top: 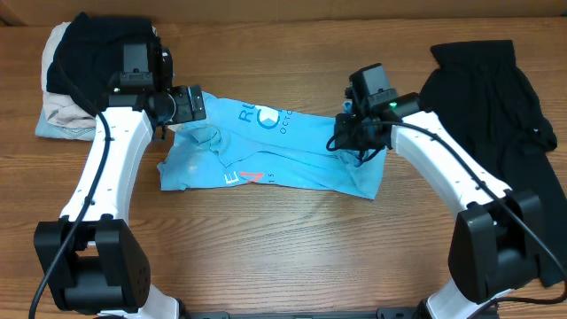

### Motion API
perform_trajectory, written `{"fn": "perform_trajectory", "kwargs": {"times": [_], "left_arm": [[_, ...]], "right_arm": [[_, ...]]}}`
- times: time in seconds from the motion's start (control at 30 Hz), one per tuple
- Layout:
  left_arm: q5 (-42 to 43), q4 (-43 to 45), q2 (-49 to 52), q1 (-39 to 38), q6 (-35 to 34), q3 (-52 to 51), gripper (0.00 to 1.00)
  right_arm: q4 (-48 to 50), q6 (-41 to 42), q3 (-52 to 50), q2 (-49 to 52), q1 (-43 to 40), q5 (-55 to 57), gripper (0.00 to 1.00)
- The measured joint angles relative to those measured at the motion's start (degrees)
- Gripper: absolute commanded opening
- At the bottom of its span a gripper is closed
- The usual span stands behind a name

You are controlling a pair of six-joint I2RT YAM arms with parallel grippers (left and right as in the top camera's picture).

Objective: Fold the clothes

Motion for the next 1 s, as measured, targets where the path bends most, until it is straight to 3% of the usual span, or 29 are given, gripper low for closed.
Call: {"fn": "perform_trajectory", "kwargs": {"times": [0.93, 1.0], "left_arm": [[0.0, 0.2, 0.0, 0.0, 0.0, 0.0, 1.00], [0.0, 0.2, 0.0, 0.0, 0.1, 0.0, 1.00]], "right_arm": [[8.0, 6.8, 0.0, 3.9, 9.6, -3.2, 0.04], [8.5, 7.1, 0.0, 4.0, 10.2, -3.1, 0.09]]}}
